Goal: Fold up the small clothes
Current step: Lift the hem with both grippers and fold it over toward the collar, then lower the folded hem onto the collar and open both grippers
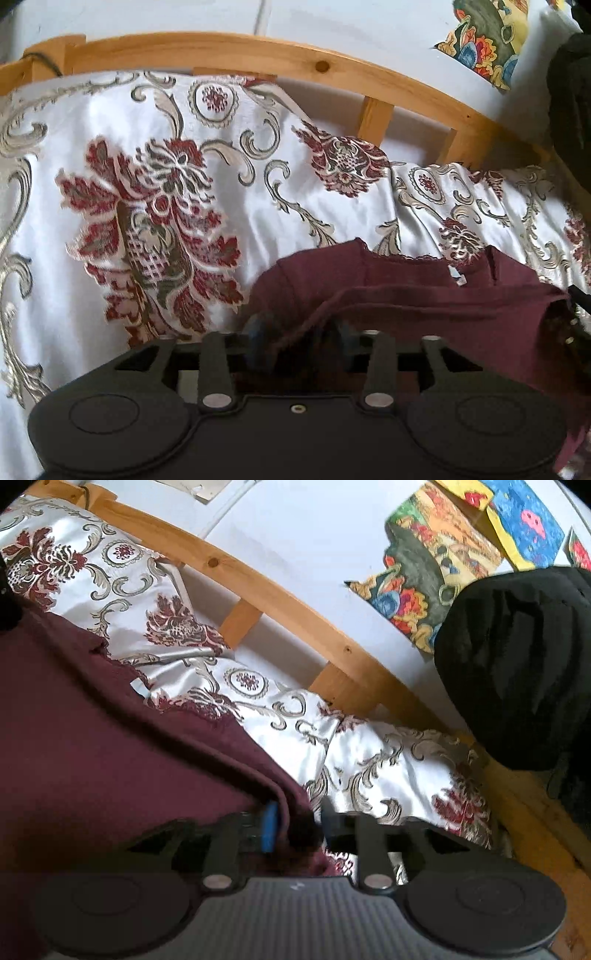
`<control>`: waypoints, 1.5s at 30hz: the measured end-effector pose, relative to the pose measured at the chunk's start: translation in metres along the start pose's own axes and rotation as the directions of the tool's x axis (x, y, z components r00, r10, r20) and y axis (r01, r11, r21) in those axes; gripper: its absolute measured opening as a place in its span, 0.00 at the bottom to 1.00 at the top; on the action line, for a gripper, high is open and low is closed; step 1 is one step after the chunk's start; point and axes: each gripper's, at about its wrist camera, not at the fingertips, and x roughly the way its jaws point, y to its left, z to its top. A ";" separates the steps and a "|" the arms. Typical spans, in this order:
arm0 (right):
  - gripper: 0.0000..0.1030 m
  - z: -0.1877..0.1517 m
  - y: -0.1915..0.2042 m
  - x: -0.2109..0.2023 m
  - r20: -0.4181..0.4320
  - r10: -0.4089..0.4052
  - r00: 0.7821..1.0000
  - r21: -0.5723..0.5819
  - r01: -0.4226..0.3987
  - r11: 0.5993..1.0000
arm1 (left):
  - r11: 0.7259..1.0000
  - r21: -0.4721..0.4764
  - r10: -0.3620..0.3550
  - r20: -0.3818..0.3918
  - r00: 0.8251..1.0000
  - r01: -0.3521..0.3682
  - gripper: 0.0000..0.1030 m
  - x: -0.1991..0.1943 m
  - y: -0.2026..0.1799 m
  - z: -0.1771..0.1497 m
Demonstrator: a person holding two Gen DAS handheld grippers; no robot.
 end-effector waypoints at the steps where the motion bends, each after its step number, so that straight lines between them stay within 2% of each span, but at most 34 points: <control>1: 0.41 0.000 -0.002 0.000 -0.006 0.007 1.000 0.011 -0.007 1.000 | 1.000 -0.007 -0.014 -0.006 1.000 0.014 0.61 0.000 0.001 -0.001; 2: 0.47 0.000 -0.003 -0.001 -0.009 0.011 1.000 0.020 -0.011 1.000 | 1.000 -0.011 -0.018 -0.007 1.000 0.018 0.64 0.000 0.001 -0.001; 3: 0.58 0.000 -0.005 -0.002 -0.010 0.014 1.000 0.030 -0.013 0.999 | 1.000 -0.014 -0.018 -0.006 1.000 0.017 0.70 -0.001 0.002 -0.001; 4: 0.64 0.001 -0.008 -0.004 -0.007 0.013 1.000 0.040 -0.013 0.999 | 1.000 -0.020 -0.015 -0.005 1.000 0.015 0.74 -0.003 0.002 0.000; 6: 0.83 0.003 -0.013 -0.008 0.006 0.011 1.000 0.067 -0.011 0.998 | 0.999 -0.036 -0.018 0.006 1.000 0.018 0.79 -0.010 0.004 0.001; 9: 0.96 0.004 -0.023 -0.012 0.012 0.056 0.998 0.122 -0.057 0.991 | 0.998 -0.060 -0.012 0.020 1.000 0.014 0.84 -0.018 0.008 0.001; 14: 0.97 0.000 -0.036 -0.005 -0.046 0.161 0.986 0.240 -0.146 0.960 | 0.997 -0.063 0.041 -0.034 0.999 -0.043 0.81 -0.009 0.010 -0.003; 16: 0.94 -0.004 -0.044 0.000 -0.064 0.204 0.977 0.323 -0.173 0.930 | 0.998 -0.058 0.034 -0.050 0.998 -0.037 0.71 -0.005 0.011 -0.005; 17: 0.88 -0.006 -0.050 0.003 -0.068 0.230 0.971 0.377 -0.188 0.907 | 0.998 -0.052 0.034 -0.054 0.998 -0.037 0.68 -0.003 0.011 -0.006; 20: 0.65 -0.015 -0.062 0.011 -0.086 0.271 0.959 0.495 -0.195 0.847 | 0.999 -0.034 0.022 -0.047 0.999 -0.024 0.42 -0.001 0.009 -0.008; 22: 0.52 -0.021 -0.067 0.017 -0.101 0.290 0.952 0.536 -0.194 0.821 | 0.999 -0.031 0.020 -0.029 0.999 -0.021 0.19 -0.004 0.007 -0.009; 23: 0.42 -0.023 -0.068 0.020 -0.107 0.295 0.949 0.544 -0.193 0.817 | 1.000 -0.021 0.016 -0.025 1.000 -0.017 0.16 -0.005 0.005 -0.009; 25: 0.29 -0.026 -0.067 0.025 -0.120 0.308 0.944 0.549 -0.196 0.813 | 1.000 0.001 0.012 -0.007 1.000 -0.012 0.11 -0.007 0.001 -0.010; 28: 0.16 -0.029 -0.067 0.030 -0.132 0.342 0.930 0.576 -0.209 0.791 | 0.999 0.037 0.016 0.026 1.000 -0.017 0.09 -0.012 -0.005 -0.010; 29: 0.06 -0.029 -0.067 0.030 -0.135 0.341 0.930 0.581 -0.204 0.788 | 0.999 0.046 0.015 0.039 0.999 -0.017 0.09 -0.013 -0.007 -0.009; 31: 0.05 -0.029 -0.070 0.023 -0.120 0.300 0.946 0.573 -0.181 0.800 | 0.998 0.061 0.018 0.080 0.997 -0.023 0.08 -0.019 -0.009 -0.008; 34: 0.04 -0.020 -0.074 0.008 -0.053 0.198 0.979 0.519 -0.142 0.843 | 0.997 0.073 0.013 0.182 0.983 -0.027 0.08 -0.033 -0.012 -0.006; 37: 0.03 -0.014 -0.074 -0.001 -0.005 0.114 0.994 0.472 -0.098 0.876 | 0.994 0.096 0.016 0.267 0.964 -0.043 0.08 -0.042 -0.018 -0.006; 38: 0.00 -0.014 -0.073 -0.003 0.003 0.084 0.996 0.457 -0.076 0.886 | 0.993 0.104 0.017 0.281 0.959 -0.049 0.08 -0.042 -0.021 -0.006; 40: 0.00 -0.012 -0.073 -0.004 0.000 0.036 0.999 0.444 -0.032 0.896 | 0.991 0.120 0.027 0.267 0.963 -0.061 0.08 -0.035 -0.023 -0.007; 41: 0.00 -0.014 -0.074 -0.001 -0.017 0.037 0.999 0.449 -0.025 0.893 | 0.991 0.119 0.034 0.249 0.968 -0.065 0.08 -0.029 -0.023 -0.009; 45: 0.00 -0.025 -0.077 0.014 -0.097 0.127 0.987 0.514 -0.059 0.856 | 0.990 0.111 0.063 0.167 0.984 -0.082 0.08 -0.010 -0.018 -0.018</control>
